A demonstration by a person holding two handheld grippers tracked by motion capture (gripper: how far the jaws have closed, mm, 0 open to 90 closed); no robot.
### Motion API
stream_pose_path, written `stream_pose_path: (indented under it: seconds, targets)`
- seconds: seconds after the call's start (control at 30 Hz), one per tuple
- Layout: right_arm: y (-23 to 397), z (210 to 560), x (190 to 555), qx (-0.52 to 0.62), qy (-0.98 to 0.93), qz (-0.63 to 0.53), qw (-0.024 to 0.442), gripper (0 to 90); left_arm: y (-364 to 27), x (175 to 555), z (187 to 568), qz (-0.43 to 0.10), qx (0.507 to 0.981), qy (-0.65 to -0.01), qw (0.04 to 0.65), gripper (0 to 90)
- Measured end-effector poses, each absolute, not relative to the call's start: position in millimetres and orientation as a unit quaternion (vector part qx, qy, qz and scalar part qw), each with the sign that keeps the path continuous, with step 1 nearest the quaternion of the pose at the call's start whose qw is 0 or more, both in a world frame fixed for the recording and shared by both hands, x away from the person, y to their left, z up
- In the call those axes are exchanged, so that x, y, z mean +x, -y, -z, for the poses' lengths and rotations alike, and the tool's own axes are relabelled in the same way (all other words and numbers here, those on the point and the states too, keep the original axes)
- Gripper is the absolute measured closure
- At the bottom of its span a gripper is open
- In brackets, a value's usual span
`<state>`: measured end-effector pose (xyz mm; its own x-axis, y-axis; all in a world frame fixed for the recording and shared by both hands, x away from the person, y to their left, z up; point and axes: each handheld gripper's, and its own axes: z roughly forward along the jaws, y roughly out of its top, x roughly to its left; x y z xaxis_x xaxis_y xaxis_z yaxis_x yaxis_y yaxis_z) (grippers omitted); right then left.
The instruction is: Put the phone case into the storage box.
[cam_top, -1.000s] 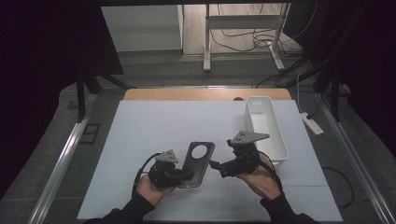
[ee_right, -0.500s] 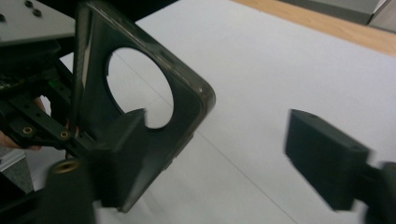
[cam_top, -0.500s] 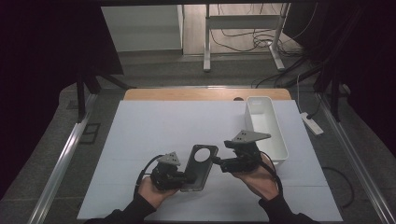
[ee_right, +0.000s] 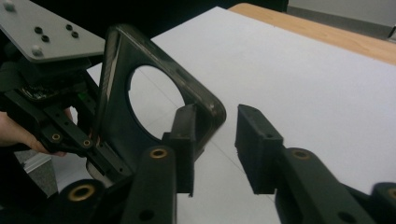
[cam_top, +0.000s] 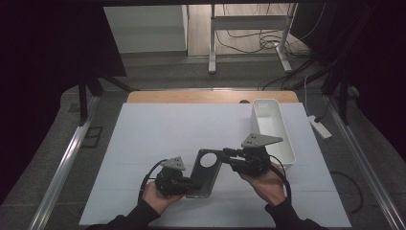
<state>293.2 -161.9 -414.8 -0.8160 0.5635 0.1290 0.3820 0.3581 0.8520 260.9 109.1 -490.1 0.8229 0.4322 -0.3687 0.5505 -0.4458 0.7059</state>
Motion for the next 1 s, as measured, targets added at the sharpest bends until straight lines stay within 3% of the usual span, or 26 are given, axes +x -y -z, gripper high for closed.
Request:
stream_pose_path:
  seconds: [0.23, 1.0]
  targets:
    - [163.2, 413.5, 292.7, 0.285, -0.813, -0.499, 0.09, 77.1, -109.2, 262.2, 491.3, 0.082, 0.843, -0.288, 0.446, 84.3]
    - [165.0, 410.2, 291.1, 0.281, -0.806, -0.514, 0.09, 79.2, -108.4, 265.5, 497.1, 0.096, 0.831, -0.285, 0.468, 82.2]
